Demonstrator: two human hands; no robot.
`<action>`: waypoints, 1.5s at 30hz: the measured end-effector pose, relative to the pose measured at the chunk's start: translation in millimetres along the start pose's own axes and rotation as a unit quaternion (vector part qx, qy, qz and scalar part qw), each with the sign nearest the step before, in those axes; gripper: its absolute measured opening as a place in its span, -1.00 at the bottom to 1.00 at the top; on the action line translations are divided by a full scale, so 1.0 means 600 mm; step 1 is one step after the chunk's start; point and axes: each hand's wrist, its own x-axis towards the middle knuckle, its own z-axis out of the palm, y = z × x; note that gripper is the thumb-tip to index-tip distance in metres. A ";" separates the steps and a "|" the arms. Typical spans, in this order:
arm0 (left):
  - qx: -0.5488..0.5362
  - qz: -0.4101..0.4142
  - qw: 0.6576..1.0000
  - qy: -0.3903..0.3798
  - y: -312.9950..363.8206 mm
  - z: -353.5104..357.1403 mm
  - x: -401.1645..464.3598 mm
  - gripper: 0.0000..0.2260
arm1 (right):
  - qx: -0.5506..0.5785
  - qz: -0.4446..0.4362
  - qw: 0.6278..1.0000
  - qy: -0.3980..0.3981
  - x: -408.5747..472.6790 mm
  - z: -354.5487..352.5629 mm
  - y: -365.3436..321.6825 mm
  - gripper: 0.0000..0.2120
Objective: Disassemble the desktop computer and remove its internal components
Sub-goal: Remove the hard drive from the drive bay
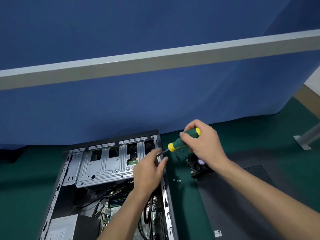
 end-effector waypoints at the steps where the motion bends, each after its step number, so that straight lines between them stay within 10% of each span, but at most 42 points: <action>1: -0.031 -0.021 0.999 0.012 -0.004 -0.001 -0.006 -0.71 | -0.035 -0.035 0.999 0.016 0.002 0.005 -0.007 -0.85; 24: -0.084 -0.136 0.987 -0.022 -0.084 0.003 -0.035 -0.82 | -0.260 -0.115 0.955 -0.088 0.047 0.059 -0.074 -0.84; 45: -0.074 -0.143 0.986 -0.033 -0.084 0.002 -0.030 -0.84 | -0.620 -0.209 0.748 -0.112 0.031 0.165 -0.173 -0.71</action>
